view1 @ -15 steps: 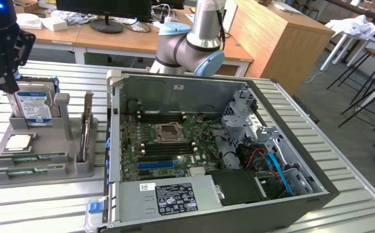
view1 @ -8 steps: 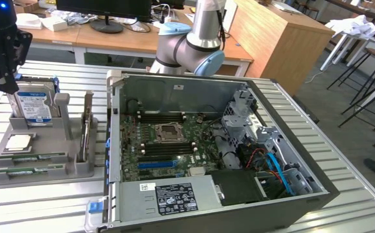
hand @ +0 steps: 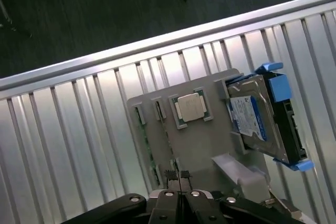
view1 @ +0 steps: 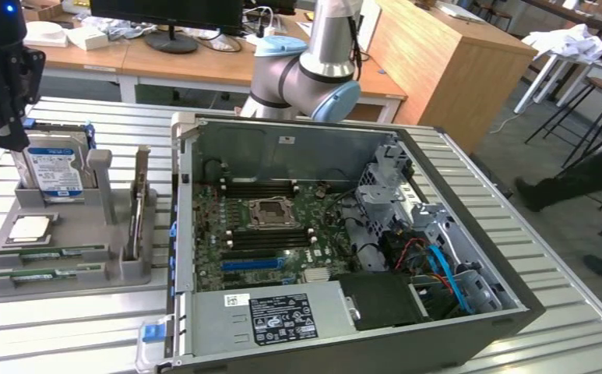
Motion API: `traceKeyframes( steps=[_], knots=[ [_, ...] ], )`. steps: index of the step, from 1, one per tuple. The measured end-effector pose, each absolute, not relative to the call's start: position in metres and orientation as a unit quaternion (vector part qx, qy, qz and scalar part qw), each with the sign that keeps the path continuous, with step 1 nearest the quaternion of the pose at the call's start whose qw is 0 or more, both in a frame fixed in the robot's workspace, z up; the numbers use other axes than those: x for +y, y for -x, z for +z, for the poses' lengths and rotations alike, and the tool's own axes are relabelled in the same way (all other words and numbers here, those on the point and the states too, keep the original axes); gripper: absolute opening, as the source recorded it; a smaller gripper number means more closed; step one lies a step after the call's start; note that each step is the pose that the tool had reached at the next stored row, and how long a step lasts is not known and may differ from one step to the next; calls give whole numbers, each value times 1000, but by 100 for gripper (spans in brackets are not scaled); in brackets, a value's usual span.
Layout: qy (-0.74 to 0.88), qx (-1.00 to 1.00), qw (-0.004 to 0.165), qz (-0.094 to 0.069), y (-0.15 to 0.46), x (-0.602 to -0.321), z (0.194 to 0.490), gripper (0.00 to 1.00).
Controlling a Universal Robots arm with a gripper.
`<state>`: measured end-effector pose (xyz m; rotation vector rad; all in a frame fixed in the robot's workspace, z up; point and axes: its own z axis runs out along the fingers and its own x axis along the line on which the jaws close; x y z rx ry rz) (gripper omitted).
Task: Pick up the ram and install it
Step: 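Pick up the ram and move it above insertion slot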
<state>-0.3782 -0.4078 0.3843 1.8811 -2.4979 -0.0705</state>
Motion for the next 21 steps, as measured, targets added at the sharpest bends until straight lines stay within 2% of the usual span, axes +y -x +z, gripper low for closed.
traceKeyframes(
  steps=[21],
  knots=[
    [-722,-692,10,-21,378,-408,383,10]
  ],
)
